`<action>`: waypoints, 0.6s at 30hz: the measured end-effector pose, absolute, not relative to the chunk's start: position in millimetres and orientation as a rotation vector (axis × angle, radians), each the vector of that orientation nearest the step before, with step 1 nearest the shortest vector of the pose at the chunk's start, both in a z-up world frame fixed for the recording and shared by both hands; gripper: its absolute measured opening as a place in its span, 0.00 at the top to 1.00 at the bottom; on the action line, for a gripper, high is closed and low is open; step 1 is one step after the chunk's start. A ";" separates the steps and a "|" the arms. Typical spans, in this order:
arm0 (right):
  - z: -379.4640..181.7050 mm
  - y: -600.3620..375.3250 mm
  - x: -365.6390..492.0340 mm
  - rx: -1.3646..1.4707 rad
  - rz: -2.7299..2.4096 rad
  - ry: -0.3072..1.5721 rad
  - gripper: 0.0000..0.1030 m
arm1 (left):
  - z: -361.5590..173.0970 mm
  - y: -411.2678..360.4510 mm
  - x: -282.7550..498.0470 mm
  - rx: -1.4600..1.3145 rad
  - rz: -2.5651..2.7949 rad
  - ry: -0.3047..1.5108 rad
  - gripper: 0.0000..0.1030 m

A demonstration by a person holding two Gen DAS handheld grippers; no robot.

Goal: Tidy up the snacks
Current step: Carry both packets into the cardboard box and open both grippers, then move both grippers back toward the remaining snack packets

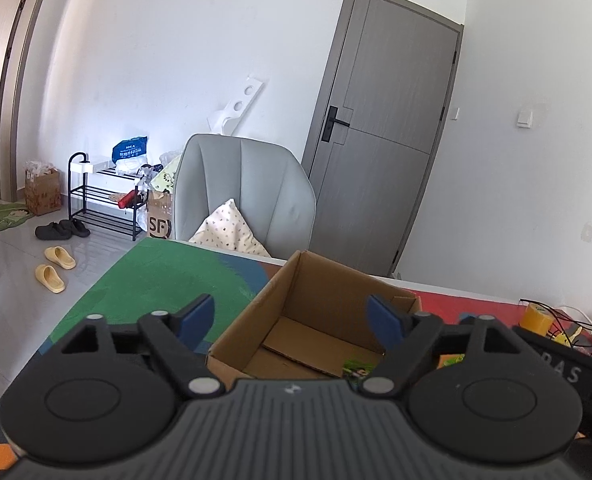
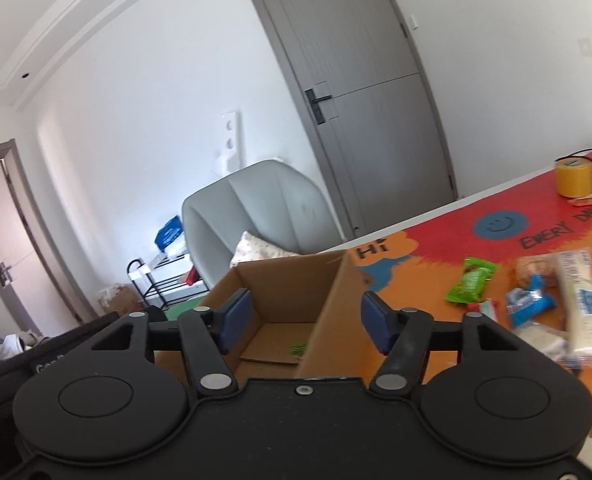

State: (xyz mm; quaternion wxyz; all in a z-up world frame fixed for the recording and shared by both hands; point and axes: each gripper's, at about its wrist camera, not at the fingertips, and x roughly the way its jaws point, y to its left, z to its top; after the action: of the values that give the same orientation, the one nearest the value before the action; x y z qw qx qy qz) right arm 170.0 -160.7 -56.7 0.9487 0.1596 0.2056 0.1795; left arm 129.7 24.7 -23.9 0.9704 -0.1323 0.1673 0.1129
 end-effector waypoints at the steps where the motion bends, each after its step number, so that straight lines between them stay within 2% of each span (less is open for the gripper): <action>1: -56.9 -165.8 168.3 0.330 0.355 0.419 0.36 | -23.7 22.2 128.8 -0.262 0.230 0.337 0.15; 5: -57.9 -182.7 162.2 0.336 0.316 0.415 0.29 | -24.4 9.6 127.7 -0.231 0.231 0.349 0.10; 9: -57.8 -196.6 154.9 0.344 0.298 0.413 0.14 | -24.4 -1.1 124.4 -0.224 0.219 0.364 0.09; 12: -57.1 -205.3 150.1 0.342 0.274 0.404 0.10 | -23.2 -10.5 121.2 -0.202 0.206 0.367 0.08; 15: -56.1 -215.1 147.4 0.357 0.256 0.403 0.01 | -20.9 -17.7 118.5 -0.187 0.191 0.369 0.08; 18: -54.7 -224.8 145.2 0.364 0.231 0.395 0.00 | -18.8 -23.5 115.6 -0.181 0.169 0.364 0.06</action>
State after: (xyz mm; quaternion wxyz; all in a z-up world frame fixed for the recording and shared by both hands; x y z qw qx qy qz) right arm 145.2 -224.8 -54.7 0.9575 0.1794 0.1949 0.1140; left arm 115.6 -23.5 -18.8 0.9759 -0.0897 0.1804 0.0837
